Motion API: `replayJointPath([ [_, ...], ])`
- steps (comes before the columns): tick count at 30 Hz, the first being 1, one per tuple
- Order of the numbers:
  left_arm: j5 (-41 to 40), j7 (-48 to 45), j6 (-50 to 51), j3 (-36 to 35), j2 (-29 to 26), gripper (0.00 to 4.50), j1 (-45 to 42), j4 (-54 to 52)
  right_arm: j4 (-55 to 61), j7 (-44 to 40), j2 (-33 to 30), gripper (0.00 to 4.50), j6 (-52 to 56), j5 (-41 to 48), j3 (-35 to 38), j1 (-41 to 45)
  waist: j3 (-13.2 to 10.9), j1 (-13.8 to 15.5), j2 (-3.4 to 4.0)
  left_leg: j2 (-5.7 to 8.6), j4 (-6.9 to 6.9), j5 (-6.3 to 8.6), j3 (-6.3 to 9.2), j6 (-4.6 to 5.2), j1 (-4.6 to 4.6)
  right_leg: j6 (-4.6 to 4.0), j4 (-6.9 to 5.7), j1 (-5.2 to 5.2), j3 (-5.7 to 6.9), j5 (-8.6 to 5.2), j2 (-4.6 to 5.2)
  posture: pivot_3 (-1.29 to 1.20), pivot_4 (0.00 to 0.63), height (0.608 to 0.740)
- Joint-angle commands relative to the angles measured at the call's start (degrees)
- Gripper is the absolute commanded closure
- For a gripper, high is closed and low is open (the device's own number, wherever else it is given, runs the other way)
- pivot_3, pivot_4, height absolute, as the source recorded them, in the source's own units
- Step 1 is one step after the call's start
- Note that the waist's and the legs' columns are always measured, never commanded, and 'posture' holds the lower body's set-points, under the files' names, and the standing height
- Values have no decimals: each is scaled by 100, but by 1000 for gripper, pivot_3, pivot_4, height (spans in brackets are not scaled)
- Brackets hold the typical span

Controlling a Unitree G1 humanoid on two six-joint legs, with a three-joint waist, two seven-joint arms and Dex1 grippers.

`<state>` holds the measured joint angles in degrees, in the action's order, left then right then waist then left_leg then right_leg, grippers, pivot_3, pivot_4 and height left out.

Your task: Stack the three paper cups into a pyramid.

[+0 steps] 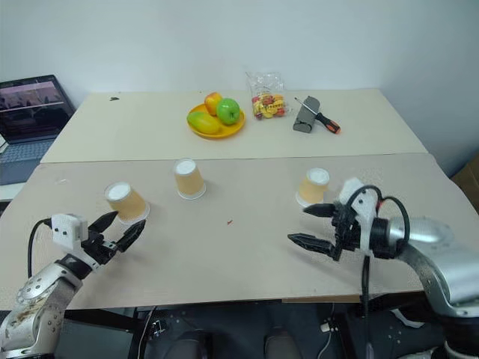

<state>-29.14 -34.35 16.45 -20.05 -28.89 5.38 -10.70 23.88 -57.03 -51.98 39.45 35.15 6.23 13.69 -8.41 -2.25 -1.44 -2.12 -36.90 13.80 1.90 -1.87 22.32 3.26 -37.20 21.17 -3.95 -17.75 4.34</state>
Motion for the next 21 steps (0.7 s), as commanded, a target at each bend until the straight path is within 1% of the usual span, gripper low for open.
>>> replayJointPath([
  [1,4,-101,46,-149,-277,81,-157,8,-11,-195,11,41,-120,26,-167,418,-1,13,0,1,0,0,0,0,7,0,4,5,0,0,2,0,150,740],
  [6,-65,-194,176,-289,-554,81,-150,-40,-37,-187,145,41,-66,158,-111,612,-2,69,-2,4,-1,4,0,7,26,0,18,16,0,0,9,0,150,740],
  [11,-149,-246,277,-436,-761,81,-234,-94,-35,-174,240,41,-81,146,-80,569,-2,140,-1,3,-1,4,0,7,35,0,14,27,1,0,9,0,150,740],
  [15,-138,-229,398,-368,-807,81,-596,45,-46,-88,288,41,-145,51,-74,569,-2,154,-1,3,-1,4,0,7,34,0,9,28,2,0,8,0,150,740],
  [21,65,-369,228,-140,-759,81,-1155,618,157,95,323,41,51,297,149,580,-2,153,-1,4,-4,4,2,7,33,0,5,26,5,0,8,0,150,740],
])
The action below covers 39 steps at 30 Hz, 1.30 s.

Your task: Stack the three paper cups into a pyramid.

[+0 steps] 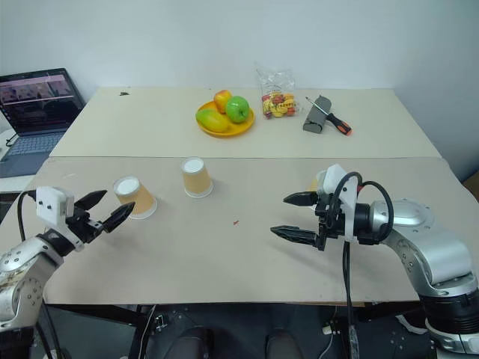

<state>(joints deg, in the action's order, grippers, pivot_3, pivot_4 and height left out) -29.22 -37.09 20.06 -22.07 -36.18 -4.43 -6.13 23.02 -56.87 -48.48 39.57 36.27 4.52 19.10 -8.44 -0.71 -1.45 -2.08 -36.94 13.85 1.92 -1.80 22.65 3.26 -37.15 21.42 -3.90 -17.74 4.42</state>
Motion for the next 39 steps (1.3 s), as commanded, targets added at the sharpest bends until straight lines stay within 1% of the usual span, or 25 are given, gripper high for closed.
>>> replayJointPath([
  [1,116,-128,-164,118,-27,81,-243,266,271,111,-31,41,54,209,326,31,0,-4,0,0,0,0,0,0,1,0,1,1,0,0,-1,0,150,740],
  [9,471,-241,-517,534,112,81,-810,1098,438,294,-69,41,181,321,438,-67,0,-7,0,-1,-5,0,0,0,5,0,-2,5,0,0,-1,0,150,740],
  [14,614,-358,-792,626,145,81,-1149,1580,462,334,-105,41,207,303,498,-186,0,-1,0,0,-9,0,1,0,8,0,-5,6,0,0,-2,0,150,740],
  [20,649,-459,-845,692,162,81,-1453,1736,439,388,-64,41,150,230,414,-272,0,-5,0,1,-19,0,1,1,19,0,-12,18,1,0,-2,0,150,740],
  [26,637,-519,-828,723,195,81,-1539,1706,458,436,-62,41,121,233,448,-341,0,-12,0,1,-23,-1,1,1,21,1,-19,21,0,0,-2,0,150,740],
  [29,657,-541,-855,726,208,81,-1529,1763,469,465,-63,41,94,231,468,-365,0,-10,0,1,-34,-1,2,1,26,1,-47,27,0,0,-2,0,150,740],
  [31,664,-543,-869,724,216,594,-1518,1765,474,481,-65,0,80,226,481,-379,0,-11,0,1,-40,-1,2,1,26,1,-47,29,0,0,-2,0,150,740],
  [32,661,-532,-862,720,223,733,-1514,1734,476,484,-67,0,75,223,483,-384,0,-11,0,1,-43,-1,2,1,26,1,-47,29,0,0,-2,0,150,740],
  [35,662,-505,-856,715,249,1872,-1509,1685,449,497,-63,0,51,199,478,-381,0,-12,0,1,-51,-1,2,1,25,1,-52,29,0,0,-3,0,150,740],
  [37,669,-527,-843,720,238,2046,-1511,1703,427,542,-32,0,57,200,471,-322,0,-12,0,1,-59,-1,3,1,25,1,-58,28,0,0,-3,0,150,740],
  [39,704,-520,-835,733,221,2046,-1526,1734,426,573,0,0,89,255,480,-262,0,-12,0,1,-66,0,3,1,26,1,-63,28,-1,0,-3,0,150,740],
])
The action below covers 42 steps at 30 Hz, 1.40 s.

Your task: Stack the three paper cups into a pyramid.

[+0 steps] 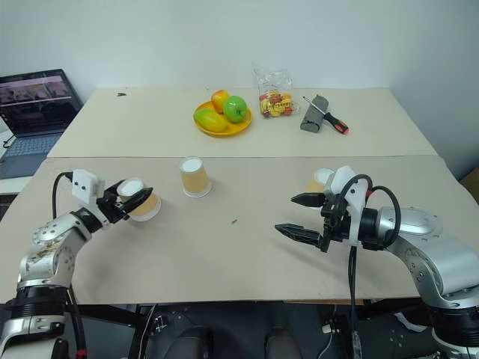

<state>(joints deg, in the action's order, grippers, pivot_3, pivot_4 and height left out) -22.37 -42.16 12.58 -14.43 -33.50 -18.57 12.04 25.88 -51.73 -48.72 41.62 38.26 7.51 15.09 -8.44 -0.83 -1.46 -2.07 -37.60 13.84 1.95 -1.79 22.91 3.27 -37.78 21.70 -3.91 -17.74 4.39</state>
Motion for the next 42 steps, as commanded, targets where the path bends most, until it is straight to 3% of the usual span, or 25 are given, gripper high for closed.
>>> replayJointPath([
  [1,21,-23,-69,-13,-51,2046,-116,-131,134,65,26,0,-119,55,179,140,0,0,0,0,-3,0,0,0,0,0,-2,0,0,0,0,0,150,740],
  [4,-93,-83,127,59,-35,2046,-153,-441,106,90,-1,0,-148,-15,157,105,0,3,0,0,-8,0,1,0,2,0,-6,0,0,0,0,0,150,740],
  [10,-1638,-1034,2133,473,-304,2046,-652,-1906,99,155,-40,0,-131,-50,265,89,-1,24,-1,3,-26,0,10,0,38,0,-20,26,2,0,0,0,150,740],
  [14,-2137,-1613,2899,918,-343,2046,-1353,-2054,166,288,-22,0,-119,-105,341,6,-1,7,-1,4,-26,0,11,0,36,0,-23,30,1,0,-2,0,150,740],
  [18,-1558,-1996,2487,1758,181,2046,-2203,-1310,303,463,7,0,-45,-18,461,0,-1,5,-1,8,-27,-1,10,1,35,1,-23,29,0,0,-2,0,150,740],
  [22,-628,-2390,1437,2589,992,2046,-2881,38,486,620,-8,0,3,15,651,-199,-1,15,-2,11,-29,-2,10,2,36,0,-21,27,0,0,-3,0,150,740],
  [27,268,-2562,294,3016,1797,2046,-3496,1729,822,883,29,0,127,147,962,-490,-3,5,-5,15,-31,-2,10,3,44,0,-15,29,-1,0,-2,0,150,740],
  [37,727,-3250,-140,3088,2072,2046,-3537,2306,1110,1208,2,0,261,363,1296,-754,-3,3,-5,15,-31,-6,11,13,39,1,-24,29,-7,-1,-4,0,150,740],
  [39,730,-3241,-119,3021,2071,1075,-3538,2302,1100,1233,-10,0,251,386,1286,-757,-3,4,-5,16,-31,-6,11,13,41,1,-23,29,-7,-1,-3,0,150,740],
  [40,746,-3208,-138,2995,2066,891,-3536,2291,1090,1245,-13,0,242,394,1274,-755,-3,4,-5,16,-31,-6,11,13,41,1,-22,29,-7,-1,-3,0,150,740],
  [42,666,-3158,-189,2855,2061,53,-3513,2151,1044,1256,-9,0,208,383,1219,-726,-3,3,-5,15,-31,-6,11,13,41,1,-23,29,-7,-1,-3,0,150,740],
])
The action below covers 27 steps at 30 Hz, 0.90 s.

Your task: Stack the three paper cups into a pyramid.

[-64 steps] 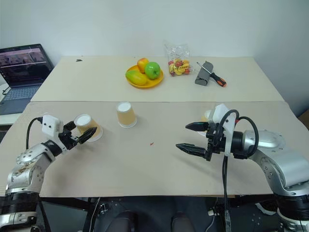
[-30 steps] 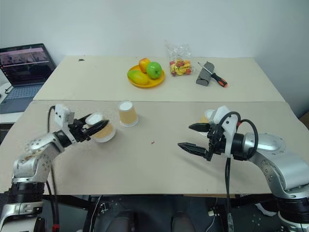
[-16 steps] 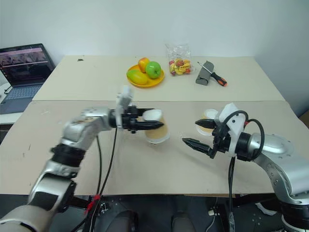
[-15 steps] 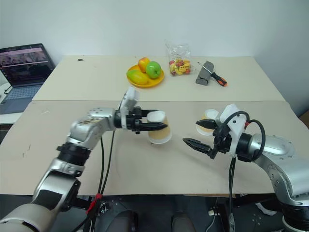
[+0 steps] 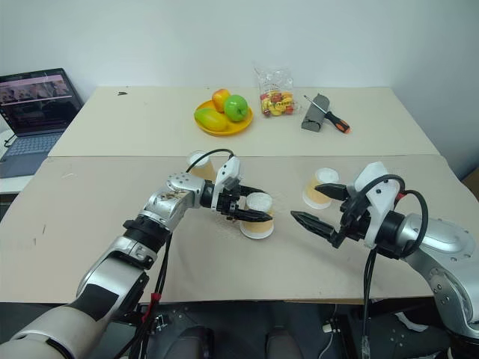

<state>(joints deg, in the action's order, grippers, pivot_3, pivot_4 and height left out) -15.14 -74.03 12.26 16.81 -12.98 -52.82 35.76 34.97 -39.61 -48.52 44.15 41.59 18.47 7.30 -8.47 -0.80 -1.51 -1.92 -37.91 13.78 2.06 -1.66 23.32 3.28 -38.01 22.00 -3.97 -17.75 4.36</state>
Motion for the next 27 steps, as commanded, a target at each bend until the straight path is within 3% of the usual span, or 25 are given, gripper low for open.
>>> replayJointPath([
  [1,-187,19,-36,-385,13,13,-99,-316,93,51,-24,0,-62,32,82,87,0,-1,0,0,0,0,0,0,0,0,-1,0,0,0,0,0,150,740],
  [10,-1103,15,1426,-1117,-812,13,-254,-2643,-284,-155,32,0,-231,-74,-357,401,0,-31,1,-2,-2,0,2,0,2,0,-2,1,0,0,0,0,150,740],
  [15,-1940,926,2642,-1856,-1196,13,-276,-4051,-600,-343,88,0,-387,-221,-644,629,0,-21,1,-3,-2,0,6,0,1,1,-4,3,1,0,0,0,150,740],
  [19,-1732,2863,3026,-2424,-849,13,193,-4752,-767,-480,120,0,-477,-317,-753,725,0,11,2,-2,-6,0,8,0,-5,1,-4,-5,1,0,2,0,150,740],
  [22,-1318,4300,3083,-2616,-362,13,1117,-5323,-816,-542,125,0,-479,-311,-753,713,0,10,2,-2,-9,0,10,0,-8,1,-6,-9,0,0,3,0,150,740],
  [27,-788,5510,2850,-2345,234,13,2275,-5901,-750,-552,201,0,-317,-104,-653,625,-3,13,-4,-3,-11,-2,15,-2,5,0,-8,7,0,1,1,0,150,740],
])
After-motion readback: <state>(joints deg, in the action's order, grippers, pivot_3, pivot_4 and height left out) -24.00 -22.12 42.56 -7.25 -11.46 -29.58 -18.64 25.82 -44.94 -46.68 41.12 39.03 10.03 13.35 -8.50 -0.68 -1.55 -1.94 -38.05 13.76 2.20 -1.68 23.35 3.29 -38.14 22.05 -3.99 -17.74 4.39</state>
